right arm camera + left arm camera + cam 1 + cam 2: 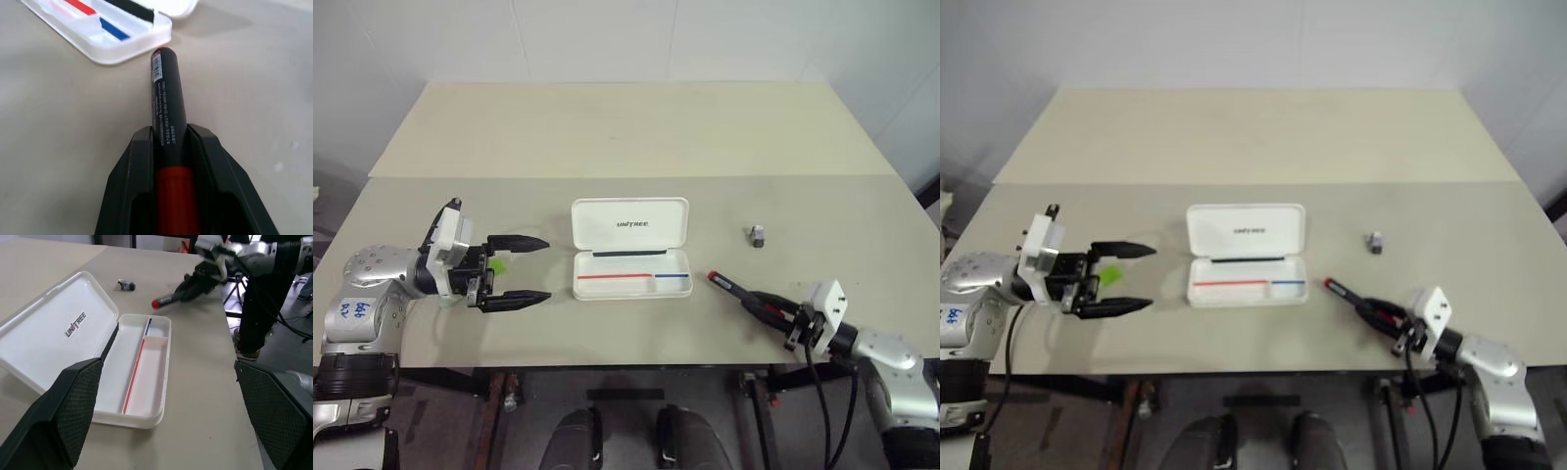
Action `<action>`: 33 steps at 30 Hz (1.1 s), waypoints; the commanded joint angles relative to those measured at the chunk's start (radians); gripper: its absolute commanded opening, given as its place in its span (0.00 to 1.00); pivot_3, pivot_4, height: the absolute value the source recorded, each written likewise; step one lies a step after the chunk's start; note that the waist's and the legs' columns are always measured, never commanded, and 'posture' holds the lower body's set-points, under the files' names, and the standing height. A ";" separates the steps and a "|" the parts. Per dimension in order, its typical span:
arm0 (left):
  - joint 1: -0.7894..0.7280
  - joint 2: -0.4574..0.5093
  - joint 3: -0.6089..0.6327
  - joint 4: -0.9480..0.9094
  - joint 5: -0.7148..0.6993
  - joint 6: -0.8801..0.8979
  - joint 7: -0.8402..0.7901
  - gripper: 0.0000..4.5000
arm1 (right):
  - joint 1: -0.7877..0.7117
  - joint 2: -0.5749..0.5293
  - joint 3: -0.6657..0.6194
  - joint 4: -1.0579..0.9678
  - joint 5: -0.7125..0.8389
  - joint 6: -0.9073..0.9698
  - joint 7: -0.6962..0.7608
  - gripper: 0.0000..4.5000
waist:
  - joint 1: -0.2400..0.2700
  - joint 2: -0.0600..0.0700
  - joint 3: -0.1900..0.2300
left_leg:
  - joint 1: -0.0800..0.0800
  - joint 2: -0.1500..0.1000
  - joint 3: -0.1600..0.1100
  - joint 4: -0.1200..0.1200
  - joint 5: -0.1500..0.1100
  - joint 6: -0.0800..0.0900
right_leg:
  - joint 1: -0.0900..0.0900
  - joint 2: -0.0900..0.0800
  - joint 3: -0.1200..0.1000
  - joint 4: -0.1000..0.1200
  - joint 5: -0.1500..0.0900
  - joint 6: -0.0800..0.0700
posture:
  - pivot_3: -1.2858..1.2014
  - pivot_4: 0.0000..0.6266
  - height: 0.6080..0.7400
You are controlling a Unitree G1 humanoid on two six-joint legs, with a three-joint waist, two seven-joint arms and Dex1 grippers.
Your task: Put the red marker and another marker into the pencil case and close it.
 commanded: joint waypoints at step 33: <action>0.165 -0.051 0.039 -0.221 -0.033 0.002 0.157 1.00 | -0.750 0.370 0.379 0.737 -0.267 -0.286 0.237 0.53 | -0.023 -0.002 -0.001 | -0.003 0.001 0.016 -0.001 0.004 0.001 | -0.013 0.001 0.006 0.006 0.001 0.001 | 0.52 0.24 1.00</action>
